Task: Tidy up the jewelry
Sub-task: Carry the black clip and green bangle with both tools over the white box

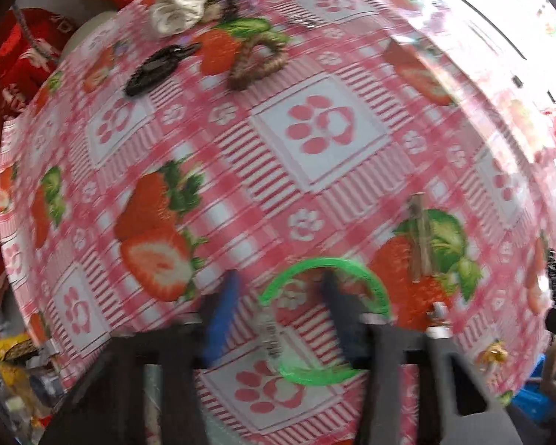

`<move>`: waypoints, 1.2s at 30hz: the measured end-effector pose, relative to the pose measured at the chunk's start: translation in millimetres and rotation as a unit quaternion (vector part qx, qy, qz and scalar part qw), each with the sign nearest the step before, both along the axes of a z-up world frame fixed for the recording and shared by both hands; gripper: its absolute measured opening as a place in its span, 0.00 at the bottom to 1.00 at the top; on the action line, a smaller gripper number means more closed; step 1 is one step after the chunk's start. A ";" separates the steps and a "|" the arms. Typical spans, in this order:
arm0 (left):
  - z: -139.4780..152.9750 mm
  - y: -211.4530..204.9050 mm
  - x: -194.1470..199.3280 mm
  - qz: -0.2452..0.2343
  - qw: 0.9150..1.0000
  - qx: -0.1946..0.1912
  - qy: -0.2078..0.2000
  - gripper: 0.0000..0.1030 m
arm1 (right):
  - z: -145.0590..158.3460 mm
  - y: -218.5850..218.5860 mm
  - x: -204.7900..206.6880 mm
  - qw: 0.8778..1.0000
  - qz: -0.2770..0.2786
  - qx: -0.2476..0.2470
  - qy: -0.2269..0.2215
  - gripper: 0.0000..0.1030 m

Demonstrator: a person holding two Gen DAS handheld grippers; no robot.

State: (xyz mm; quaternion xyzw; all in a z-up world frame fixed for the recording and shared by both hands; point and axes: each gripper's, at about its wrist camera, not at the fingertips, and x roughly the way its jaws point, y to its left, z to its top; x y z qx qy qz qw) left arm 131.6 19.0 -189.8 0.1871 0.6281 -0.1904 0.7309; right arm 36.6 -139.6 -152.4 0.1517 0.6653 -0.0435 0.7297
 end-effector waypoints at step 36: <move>79.4 77.4 -68.3 0.074 0.995 -0.067 -0.014 0.14 | 34.6 62.0 4.1 0.999 0.027 0.006 -0.034 0.35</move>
